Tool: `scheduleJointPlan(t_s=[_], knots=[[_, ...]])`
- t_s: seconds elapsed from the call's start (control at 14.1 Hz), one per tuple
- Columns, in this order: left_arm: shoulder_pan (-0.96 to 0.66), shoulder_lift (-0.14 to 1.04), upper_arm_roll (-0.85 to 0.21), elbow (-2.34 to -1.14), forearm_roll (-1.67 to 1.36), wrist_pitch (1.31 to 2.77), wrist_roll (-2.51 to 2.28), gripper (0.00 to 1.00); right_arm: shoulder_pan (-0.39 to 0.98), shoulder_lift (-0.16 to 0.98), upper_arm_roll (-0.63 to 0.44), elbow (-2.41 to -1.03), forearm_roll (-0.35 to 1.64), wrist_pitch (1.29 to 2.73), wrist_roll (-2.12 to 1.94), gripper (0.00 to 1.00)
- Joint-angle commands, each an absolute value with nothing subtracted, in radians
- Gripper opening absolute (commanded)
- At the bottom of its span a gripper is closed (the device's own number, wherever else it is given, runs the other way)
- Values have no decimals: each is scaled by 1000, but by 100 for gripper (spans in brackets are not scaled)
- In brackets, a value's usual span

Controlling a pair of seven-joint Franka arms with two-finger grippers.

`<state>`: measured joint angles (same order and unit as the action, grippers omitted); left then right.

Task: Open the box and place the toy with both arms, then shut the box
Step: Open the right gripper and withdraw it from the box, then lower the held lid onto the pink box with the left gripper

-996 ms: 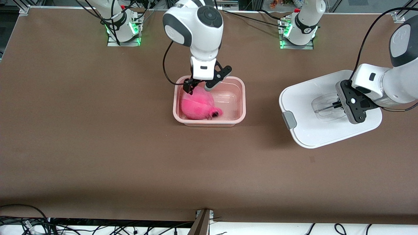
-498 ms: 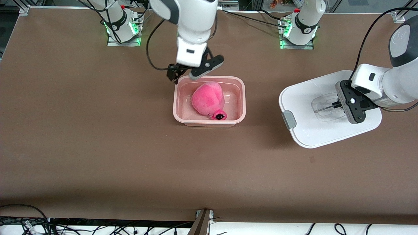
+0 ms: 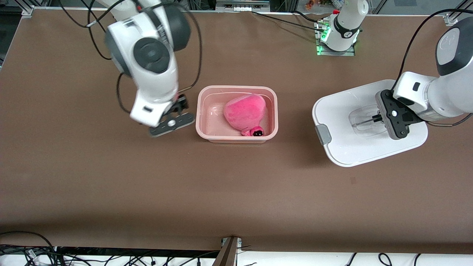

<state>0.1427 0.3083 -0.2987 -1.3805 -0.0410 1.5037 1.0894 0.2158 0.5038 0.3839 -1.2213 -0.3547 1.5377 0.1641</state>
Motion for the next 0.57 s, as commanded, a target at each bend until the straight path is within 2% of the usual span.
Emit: scheduleJointPlan(t_s=[0.0, 0.14, 0.5], knots=[[111, 322, -304, -1370, -119, 1489, 1069, 0, 91, 502, 402, -1215, -299, 1523, 127, 100], [68, 330, -304, -1368, -143, 1494, 1010, 0, 7, 500, 402, -1215, -238, 1523, 126, 100], [-187, 345, -302, -1367, -141, 1554, 691, 0, -190, 492, 402, -1213, -144, 1505, 121, 100]])
